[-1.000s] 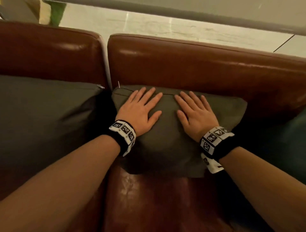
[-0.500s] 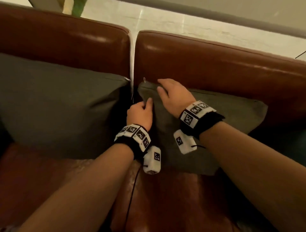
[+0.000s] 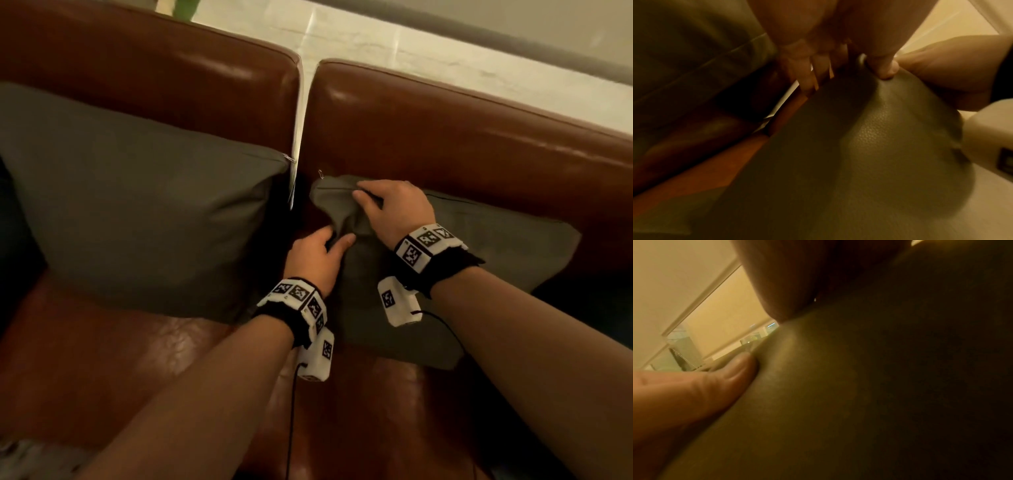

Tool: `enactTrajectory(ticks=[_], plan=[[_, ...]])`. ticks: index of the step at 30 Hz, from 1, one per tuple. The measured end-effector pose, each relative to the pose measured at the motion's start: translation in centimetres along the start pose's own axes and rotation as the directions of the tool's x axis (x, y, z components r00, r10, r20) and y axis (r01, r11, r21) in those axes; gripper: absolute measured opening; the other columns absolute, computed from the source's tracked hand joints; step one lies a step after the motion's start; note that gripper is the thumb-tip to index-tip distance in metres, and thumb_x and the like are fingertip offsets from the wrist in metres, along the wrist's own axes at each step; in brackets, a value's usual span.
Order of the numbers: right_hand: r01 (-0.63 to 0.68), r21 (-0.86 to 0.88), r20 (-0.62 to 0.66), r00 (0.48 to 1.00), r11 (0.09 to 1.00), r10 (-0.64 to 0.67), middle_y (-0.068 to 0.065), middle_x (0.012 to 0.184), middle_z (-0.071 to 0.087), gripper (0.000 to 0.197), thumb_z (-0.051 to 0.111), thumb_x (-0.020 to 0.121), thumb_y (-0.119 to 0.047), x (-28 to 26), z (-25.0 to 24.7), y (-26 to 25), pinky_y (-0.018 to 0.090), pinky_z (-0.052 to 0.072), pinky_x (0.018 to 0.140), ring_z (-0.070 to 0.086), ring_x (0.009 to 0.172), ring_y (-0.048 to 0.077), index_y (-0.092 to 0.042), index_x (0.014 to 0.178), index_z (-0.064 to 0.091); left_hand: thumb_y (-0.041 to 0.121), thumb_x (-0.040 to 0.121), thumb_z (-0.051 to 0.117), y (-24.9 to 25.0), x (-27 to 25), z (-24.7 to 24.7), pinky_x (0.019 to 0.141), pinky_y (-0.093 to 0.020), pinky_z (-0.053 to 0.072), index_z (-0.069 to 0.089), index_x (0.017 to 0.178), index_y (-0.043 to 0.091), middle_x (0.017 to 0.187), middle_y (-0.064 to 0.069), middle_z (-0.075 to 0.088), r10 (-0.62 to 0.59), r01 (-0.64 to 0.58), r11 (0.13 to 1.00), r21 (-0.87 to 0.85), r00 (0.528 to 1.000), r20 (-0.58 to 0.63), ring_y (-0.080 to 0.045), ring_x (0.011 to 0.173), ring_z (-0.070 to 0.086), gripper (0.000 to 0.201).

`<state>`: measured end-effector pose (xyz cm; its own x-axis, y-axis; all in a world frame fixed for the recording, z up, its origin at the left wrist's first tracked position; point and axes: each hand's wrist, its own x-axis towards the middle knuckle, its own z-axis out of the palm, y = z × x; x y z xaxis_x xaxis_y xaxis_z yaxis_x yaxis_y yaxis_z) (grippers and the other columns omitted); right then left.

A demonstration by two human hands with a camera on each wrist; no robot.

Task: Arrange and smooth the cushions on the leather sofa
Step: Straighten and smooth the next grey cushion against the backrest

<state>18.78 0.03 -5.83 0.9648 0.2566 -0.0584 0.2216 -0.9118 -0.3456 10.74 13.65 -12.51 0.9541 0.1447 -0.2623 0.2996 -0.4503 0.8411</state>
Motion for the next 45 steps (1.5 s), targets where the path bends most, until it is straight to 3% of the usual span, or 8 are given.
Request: enactTrajectory(ticks=[4, 10, 15, 19, 24, 29, 35, 45], plan=[[-0.017, 0.102, -0.109, 0.994, 0.995, 0.028, -0.003, 0.106, 0.074, 0.032, 0.048, 0.1, -0.041, -0.2, -0.7, -0.1, 0.031, 0.051, 0.087, 0.066, 0.1, 0.017, -0.025, 0.116, 0.071, 0.062, 0.087, 0.052, 0.4, 0.5, 0.1, 0.081, -0.041, 0.054, 0.066, 0.091, 0.025, 0.081, 0.003, 0.069, -0.078, 0.066, 0.992, -0.107, 0.991, -0.112, -0.016, 0.081, 0.065, 0.041], [-0.047, 0.165, -0.131, 0.989, 0.985, 0.069, -0.002, 0.098, 0.074, 0.037, 0.042, 0.101, -0.045, -0.3, -0.4, 0.5, 0.025, 0.047, 0.076, 0.066, 0.091, 0.016, -0.026, 0.119, 0.069, 0.065, 0.088, 0.05, 3.0, 1.0, 0.4, 0.092, -0.028, 0.046, 0.057, 0.131, 0.028, 0.119, 0.012, 0.062, -0.175, 0.133, 0.956, -0.263, 0.975, -0.141, -0.008, 0.109, 0.058, 0.056], [-0.046, -0.011, -0.043, 0.998, 0.999, 0.045, -0.004, 0.144, 0.051, 0.047, 0.027, 0.103, -0.044, -1.0, -0.1, 1.7, 0.041, 0.023, 0.117, 0.04, 0.137, 0.019, -0.027, 0.143, 0.045, 0.039, 0.098, 0.05, 4.5, 4.0, -0.4, 0.096, -0.038, 0.048, 0.063, 0.113, 0.014, 0.114, -0.007, 0.067, -0.141, 0.115, 0.984, -0.134, 0.968, -0.206, -0.028, 0.109, 0.061, 0.032], [-0.098, -0.189, 0.016, 0.995, 0.977, 0.102, -0.006, 0.162, 0.016, 0.057, 0.013, 0.101, -0.051, -3.3, 0.7, 3.6, 0.046, 0.003, 0.121, 0.009, 0.15, 0.016, -0.031, 0.155, 0.016, 0.053, 0.098, 0.04, 5.1, 4.7, -0.6, 0.102, -0.04, 0.043, 0.06, 0.123, 0.011, 0.125, -0.012, 0.063, -0.231, 0.201, 0.966, -0.162, 0.955, -0.189, -0.031, 0.117, 0.056, 0.053], [-0.004, -0.25, 0.006, 1.0, 0.968, 0.006, -0.006, 0.161, 0.023, 0.059, 0.013, 0.101, -0.052, -4.1, 1.3, 3.6, 0.045, 0.007, 0.121, 0.015, 0.149, 0.017, -0.03, 0.155, 0.018, 0.047, 0.103, 0.032, 7.0, 6.0, -1.5, 0.104, -0.043, 0.036, 0.048, 0.136, 0.004, 0.139, -0.019, 0.051, -0.208, 0.233, 0.969, 0.08, 0.949, -0.238, -0.037, 0.128, 0.046, 0.056], [-0.165, -0.263, -0.093, 0.985, 0.951, 0.145, -0.002, 0.163, 0.017, 0.064, 0.011, 0.099, -0.057, -5.1, 0.9, 6.0, 0.048, 0.004, 0.121, 0.006, 0.151, 0.021, -0.027, 0.155, 0.017, 0.05, 0.102, 0.031, 6.6, 6.5, -2.0, 0.099, -0.045, 0.04, 0.06, 0.119, 0.001, 0.126, -0.019, 0.059, -0.144, 0.187, 0.967, 0.17, 0.96, -0.238, -0.039, 0.119, 0.052, 0.059], [0.177, -0.23, -0.05, 0.98, 0.957, -0.194, -0.001, 0.161, 0.022, 0.059, 0.029, 0.101, -0.043, -5.5, 5.3, -1.1, 0.046, 0.006, 0.121, 0.012, 0.15, 0.021, -0.02, 0.154, 0.024, 0.05, 0.1, 0.035, 5.7, 6.9, -2.0, 0.084, -0.043, 0.047, 0.066, 0.082, 0.001, 0.095, -0.024, 0.068, -0.116, 0.159, 0.977, 0.142, 0.956, -0.269, -0.04, 0.094, 0.062, 0.06], [-0.482, -0.26, -0.131, 0.876, 0.837, 0.463, -0.009, 0.164, 0.002, 0.062, 0.005, 0.097, -0.053, -12.2, -0.8, 19.3, 0.048, 0.001, 0.121, -0.004, 0.15, 0.015, -0.032, 0.156, 0.002, 0.045, 0.102, 0.036, 6.6, 7.1, -1.7, 0.085, -0.04, 0.038, 0.059, 0.087, 0.0, 0.109, -0.026, 0.063, -0.166, 0.208, 0.97, 0.13, 0.947, -0.274, -0.04, 0.103, 0.057, 0.053]])
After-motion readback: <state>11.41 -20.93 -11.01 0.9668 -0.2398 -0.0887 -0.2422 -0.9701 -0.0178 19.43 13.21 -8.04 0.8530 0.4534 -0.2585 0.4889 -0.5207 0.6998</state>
